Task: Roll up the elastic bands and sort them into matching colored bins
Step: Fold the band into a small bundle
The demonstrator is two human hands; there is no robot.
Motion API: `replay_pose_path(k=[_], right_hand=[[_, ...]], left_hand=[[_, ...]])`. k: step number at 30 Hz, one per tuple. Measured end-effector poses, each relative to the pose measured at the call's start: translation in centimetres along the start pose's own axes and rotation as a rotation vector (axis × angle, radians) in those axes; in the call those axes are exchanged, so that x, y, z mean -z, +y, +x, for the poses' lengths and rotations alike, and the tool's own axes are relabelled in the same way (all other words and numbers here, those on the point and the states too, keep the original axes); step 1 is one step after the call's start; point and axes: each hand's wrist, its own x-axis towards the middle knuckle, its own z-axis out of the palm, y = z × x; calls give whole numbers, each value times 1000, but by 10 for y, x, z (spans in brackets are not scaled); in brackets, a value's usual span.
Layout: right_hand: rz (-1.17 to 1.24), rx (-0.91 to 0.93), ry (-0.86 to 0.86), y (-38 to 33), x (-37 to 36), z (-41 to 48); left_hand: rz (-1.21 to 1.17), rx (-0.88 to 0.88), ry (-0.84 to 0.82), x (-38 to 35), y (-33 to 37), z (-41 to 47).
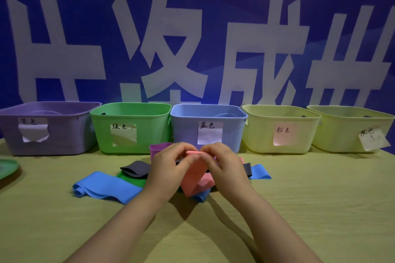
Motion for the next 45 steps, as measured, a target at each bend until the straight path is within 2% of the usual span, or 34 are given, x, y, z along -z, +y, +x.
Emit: replay_pose_path(k=[4, 10, 14, 18, 24, 29, 35, 40, 45], right_hand=[[-20, 14, -49, -2, 1, 0], [105, -51, 9, -2, -1, -3], [73, -31, 56, 0, 0, -2], [63, -14, 28, 1, -1, -2], [-1, 20, -42, -2, 1, -2], [127, -78, 14, -2, 4, -2], [130, -58, 117, -4, 6, -2], [124, -105, 100, -8, 8, -2], [92, -113, 97, -7, 7, -1]], left_hand=[[31, -7, 18, 1, -3, 0], [19, 22, 38, 1, -4, -1], [-53, 32, -10, 0, -3, -2], [-183, 108, -42, -1, 0, -3], [-87, 72, -11, 1, 4, -1], [-75, 88, 2, 0, 3, -1], [-150, 142, -55, -5, -3, -4], [-211, 158, -79, -7, -1, -4], [-124, 90, -42, -5, 1, -3]])
